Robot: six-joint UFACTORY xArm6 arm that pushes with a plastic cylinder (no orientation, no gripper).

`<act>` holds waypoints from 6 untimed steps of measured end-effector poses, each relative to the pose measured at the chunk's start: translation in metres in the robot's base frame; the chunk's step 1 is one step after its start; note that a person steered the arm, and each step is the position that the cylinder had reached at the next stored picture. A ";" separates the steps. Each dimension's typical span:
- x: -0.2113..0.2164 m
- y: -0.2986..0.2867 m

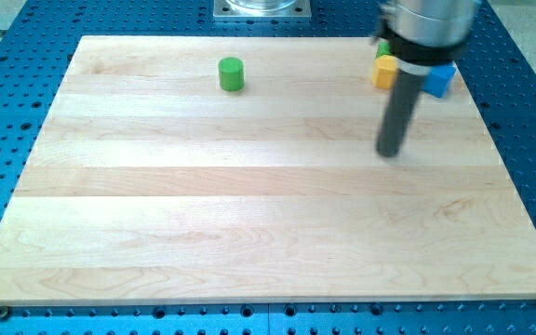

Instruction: Place your arm above the triangle

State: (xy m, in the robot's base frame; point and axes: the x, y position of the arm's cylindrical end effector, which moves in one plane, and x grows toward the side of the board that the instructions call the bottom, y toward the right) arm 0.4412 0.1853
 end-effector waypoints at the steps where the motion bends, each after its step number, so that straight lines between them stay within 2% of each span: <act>1: 0.000 0.082; 2: -0.025 0.159; 3: -0.030 0.160; 4: -0.057 0.160; 6: -0.176 0.152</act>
